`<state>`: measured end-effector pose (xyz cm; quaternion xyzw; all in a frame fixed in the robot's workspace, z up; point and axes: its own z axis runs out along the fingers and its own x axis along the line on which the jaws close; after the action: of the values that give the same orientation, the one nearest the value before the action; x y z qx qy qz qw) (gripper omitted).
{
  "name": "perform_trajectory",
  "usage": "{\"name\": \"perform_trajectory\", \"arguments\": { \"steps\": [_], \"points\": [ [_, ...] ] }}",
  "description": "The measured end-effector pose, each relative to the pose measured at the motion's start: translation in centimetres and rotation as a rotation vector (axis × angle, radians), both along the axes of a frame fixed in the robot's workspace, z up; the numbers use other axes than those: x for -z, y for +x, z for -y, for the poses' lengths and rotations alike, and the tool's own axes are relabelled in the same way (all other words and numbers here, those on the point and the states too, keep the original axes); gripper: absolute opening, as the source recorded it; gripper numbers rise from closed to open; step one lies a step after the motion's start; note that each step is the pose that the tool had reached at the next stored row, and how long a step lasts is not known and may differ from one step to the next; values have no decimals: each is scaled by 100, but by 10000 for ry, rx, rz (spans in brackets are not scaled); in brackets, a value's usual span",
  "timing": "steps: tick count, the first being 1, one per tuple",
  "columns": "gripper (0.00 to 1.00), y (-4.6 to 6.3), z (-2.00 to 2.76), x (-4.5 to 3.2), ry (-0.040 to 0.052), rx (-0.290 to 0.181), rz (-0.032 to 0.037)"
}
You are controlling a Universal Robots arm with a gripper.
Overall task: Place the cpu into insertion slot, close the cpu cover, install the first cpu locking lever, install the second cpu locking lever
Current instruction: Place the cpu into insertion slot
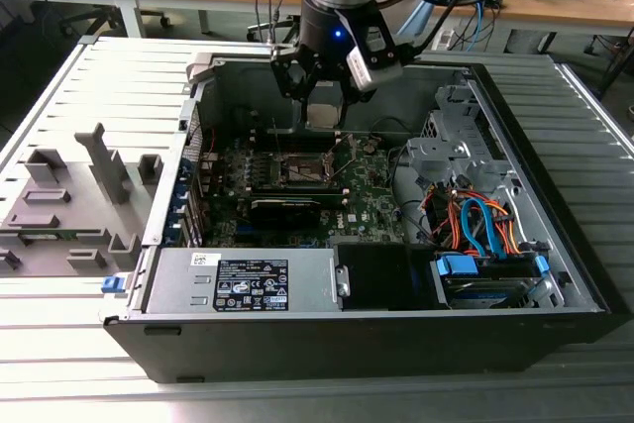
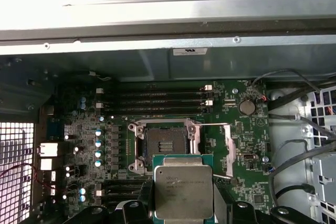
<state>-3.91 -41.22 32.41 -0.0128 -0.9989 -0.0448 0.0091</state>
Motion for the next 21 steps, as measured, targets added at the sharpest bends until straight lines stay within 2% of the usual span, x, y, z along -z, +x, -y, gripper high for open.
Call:
{"name": "perform_trajectory", "arguments": {
  "steps": [21],
  "points": [
    [54, -10, 0, 38, 1, 0, 1]
  ]
}}
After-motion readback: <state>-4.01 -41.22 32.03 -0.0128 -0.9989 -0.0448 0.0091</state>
